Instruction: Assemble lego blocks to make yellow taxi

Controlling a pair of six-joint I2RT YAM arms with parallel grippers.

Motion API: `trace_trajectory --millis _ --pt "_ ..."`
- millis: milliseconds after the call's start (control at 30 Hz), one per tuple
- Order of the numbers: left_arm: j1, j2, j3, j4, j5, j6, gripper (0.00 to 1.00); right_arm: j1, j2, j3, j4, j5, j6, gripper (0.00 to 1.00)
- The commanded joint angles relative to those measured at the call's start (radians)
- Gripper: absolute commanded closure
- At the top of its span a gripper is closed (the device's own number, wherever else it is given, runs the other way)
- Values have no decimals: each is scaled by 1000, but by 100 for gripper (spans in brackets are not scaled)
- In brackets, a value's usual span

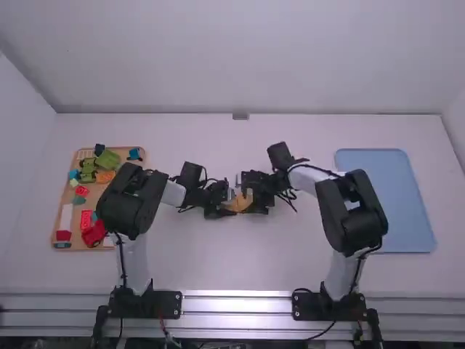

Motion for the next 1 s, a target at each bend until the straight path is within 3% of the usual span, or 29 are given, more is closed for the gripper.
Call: trace_trajectory --millis 0,67,167,233,500,700,967 --pt "-3 29 -32 -35 -139 -11 61 -45 -52 26 -28 -158 -92 14" --pt "-3 29 -32 -36 -138 -11 61 -71 -51 24 -51 -225 -143 24" --pt "-3 29 -32 -32 -138 -11 61 -114 -50 -5 -70 -325 -222 74" --pt "-3 29 -31 -28 -138 -11 61 -119 -50 -40 -25 -343 -209 100" --pt "-3 29 -32 -28 -138 -11 62 -53 -49 -188 289 -153 129 100" --pt "-3 29 -32 -28 -138 -11 64 31 -49 -199 284 34 212 100" --pt "-3 29 -32 -35 -138 -11 65 44 -49 -200 216 89 221 100"
